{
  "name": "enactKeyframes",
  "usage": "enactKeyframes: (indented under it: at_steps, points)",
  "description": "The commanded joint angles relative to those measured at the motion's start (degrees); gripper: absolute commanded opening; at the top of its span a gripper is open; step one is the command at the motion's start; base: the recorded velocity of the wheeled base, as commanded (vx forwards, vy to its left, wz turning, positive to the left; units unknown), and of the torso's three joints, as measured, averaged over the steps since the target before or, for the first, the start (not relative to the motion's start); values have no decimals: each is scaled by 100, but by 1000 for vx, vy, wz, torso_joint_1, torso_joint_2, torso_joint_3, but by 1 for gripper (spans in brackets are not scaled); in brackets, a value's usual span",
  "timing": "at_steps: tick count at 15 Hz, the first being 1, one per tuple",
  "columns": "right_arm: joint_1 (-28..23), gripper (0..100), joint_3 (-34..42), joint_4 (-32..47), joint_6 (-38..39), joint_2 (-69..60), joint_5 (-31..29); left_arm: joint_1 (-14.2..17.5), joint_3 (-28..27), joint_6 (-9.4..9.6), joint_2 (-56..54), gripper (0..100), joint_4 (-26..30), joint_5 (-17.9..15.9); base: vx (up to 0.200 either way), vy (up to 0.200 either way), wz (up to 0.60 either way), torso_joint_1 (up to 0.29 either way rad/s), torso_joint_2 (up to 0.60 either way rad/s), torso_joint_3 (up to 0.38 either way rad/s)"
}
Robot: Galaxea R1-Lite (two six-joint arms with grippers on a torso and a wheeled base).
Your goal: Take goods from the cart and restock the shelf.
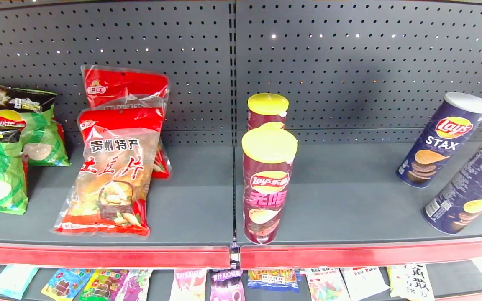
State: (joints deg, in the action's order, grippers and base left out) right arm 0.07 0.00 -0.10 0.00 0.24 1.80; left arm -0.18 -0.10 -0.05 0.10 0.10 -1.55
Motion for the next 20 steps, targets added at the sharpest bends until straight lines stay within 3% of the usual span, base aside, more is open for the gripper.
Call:
enactKeyframes:
  at_steps: [1,5,8,20]
  points:
    - [1,100,0,1,-9,-16,4,1,-8,-4,-10,100,-1,-3,-200,0,0,-2,2,-2]
    - [1,100,0,1,-9,-16,4,1,1,5,-10,100,-1,-3,-200,0,0,11,4,1]
    - [1,100,0,1,-9,-16,4,1,1,-4,-10,100,-1,-3,0,0,0,0,0,0]
    - [1,100,0,1,-9,-16,4,1,1,-4,-10,100,-1,-12,0,-200,0,5,4,-1]
